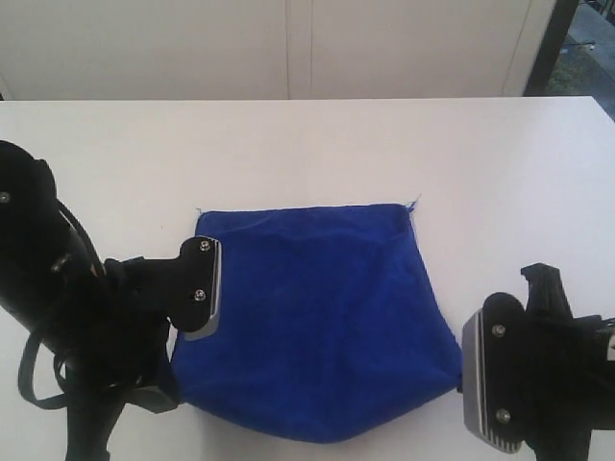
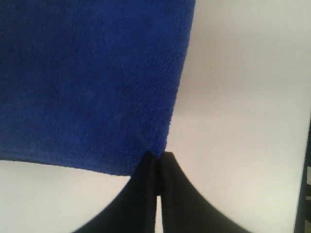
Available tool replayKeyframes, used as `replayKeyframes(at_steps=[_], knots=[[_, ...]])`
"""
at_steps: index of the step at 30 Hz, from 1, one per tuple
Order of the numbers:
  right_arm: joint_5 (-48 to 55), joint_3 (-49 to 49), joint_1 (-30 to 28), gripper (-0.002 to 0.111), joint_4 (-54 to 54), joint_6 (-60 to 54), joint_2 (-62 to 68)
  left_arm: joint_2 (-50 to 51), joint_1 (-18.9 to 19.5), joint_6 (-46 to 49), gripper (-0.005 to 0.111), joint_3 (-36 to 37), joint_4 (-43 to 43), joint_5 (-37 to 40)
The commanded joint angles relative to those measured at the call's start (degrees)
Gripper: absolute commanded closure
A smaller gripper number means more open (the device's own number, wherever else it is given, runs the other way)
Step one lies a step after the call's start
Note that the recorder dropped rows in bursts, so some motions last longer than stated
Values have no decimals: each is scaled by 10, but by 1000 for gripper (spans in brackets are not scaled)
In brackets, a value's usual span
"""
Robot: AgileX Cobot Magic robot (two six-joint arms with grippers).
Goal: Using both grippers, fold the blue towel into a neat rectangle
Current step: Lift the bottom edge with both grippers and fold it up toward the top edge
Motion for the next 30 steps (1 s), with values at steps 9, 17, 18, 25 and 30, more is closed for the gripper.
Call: replayKeyframes(at_steps=[9,17,18,25,30], knots=[[-70,-75,0,108,-72,116,10,-56,-1,-160,107,-40,125,-47],[-133,-117,0,108,-101,139,67,-55,-1,-343,107,-60,299,-85],[-146,-123,0,108,-101,144,77,-51,-1,-353,107,-60,303,-96],[-185,-151,-3,108,-101,150,130,-38,-1,-375,107,-66,329,-139],[-199,-172,-25,108,-101,153,139,-37,14,-396,107,-87,351,-140]])
